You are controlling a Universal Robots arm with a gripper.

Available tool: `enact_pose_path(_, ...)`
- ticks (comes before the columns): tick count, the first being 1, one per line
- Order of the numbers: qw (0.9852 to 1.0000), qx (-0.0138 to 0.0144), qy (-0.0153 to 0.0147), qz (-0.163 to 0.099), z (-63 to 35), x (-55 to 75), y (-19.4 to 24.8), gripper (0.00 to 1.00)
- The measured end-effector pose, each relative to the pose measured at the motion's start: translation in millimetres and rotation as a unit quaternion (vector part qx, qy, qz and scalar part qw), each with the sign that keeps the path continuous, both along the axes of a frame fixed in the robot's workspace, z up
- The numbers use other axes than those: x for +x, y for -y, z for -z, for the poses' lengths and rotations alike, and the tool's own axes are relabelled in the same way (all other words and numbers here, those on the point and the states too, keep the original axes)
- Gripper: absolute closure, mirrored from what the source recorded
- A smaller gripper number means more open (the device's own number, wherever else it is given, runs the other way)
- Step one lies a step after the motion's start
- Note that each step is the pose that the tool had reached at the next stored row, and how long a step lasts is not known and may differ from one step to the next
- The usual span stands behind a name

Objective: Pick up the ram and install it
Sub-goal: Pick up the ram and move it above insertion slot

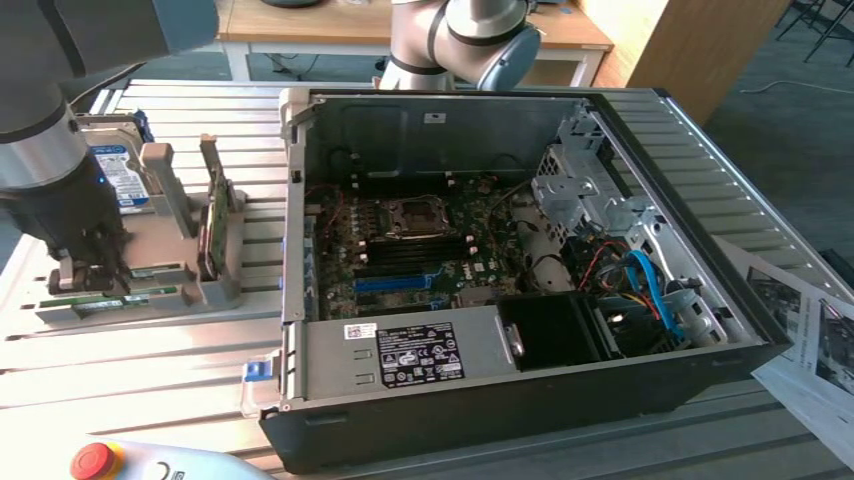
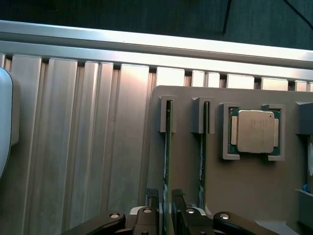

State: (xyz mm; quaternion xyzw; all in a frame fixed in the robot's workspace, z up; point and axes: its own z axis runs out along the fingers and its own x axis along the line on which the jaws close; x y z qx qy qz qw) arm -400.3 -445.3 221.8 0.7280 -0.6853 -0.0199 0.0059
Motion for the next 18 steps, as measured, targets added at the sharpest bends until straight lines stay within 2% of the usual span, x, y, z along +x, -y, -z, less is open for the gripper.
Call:
enact_pose_path(11,1.0,0.0,0.0,0.0,4.1,0.0,-0.1,0.75)
enact_pose_path(18,1.0,0.0,0.0,0.0,4.2,0.1,-2.2,0.75)
